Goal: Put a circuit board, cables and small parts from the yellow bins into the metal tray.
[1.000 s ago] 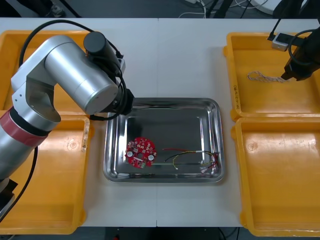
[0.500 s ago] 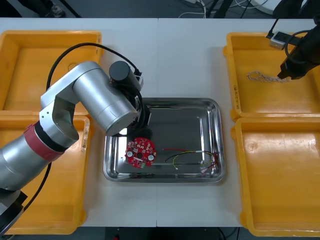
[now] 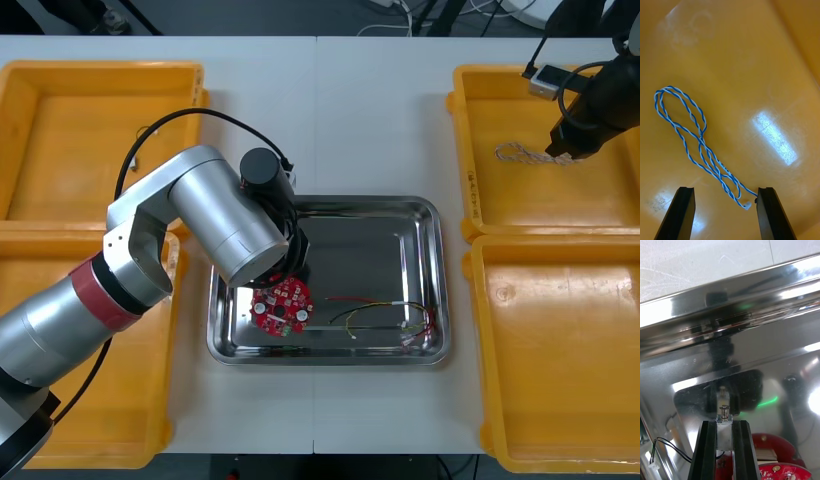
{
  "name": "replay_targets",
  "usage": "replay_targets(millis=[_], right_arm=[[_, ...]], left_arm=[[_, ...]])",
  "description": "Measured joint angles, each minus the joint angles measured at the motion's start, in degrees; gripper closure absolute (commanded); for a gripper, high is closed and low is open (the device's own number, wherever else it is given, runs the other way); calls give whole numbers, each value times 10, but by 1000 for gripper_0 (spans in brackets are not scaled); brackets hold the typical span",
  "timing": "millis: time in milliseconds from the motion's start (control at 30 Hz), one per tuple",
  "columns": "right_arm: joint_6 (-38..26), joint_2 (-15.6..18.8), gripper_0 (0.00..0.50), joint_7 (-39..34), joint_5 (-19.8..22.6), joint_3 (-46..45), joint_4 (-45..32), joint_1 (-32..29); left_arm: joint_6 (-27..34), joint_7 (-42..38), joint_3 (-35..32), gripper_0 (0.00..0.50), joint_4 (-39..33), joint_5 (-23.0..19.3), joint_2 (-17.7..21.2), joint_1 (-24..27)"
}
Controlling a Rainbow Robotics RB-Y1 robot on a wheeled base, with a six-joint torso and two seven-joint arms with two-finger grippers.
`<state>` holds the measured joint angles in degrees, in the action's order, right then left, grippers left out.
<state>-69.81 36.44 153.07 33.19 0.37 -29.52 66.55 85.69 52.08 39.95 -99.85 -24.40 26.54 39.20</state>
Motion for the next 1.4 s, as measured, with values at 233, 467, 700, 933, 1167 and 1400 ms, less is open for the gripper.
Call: replay_targets(millis=[233,467,700,933,1167,1400], right_arm=[[30,0,24,0,0,0,30,0],[37,0,32,0,0,4,35,0],[48,-3,32,0,0,7,49,0],[55,-8,33,0,0,12,66,0],[57,-13,35,0,0,25,66,0],[58,-13,40,0,0,25,66,0]], left_arm=[[0,0,1,368,4,0,0,0],[0,0,1,0,5,1,0,0],[0,0,1,0,5,3,0,0],[0,0,1,0,5,4,0,0],[16,0,-7,0,5,-12,0,5],[47,0,-55,0,6,-46,0,21]])
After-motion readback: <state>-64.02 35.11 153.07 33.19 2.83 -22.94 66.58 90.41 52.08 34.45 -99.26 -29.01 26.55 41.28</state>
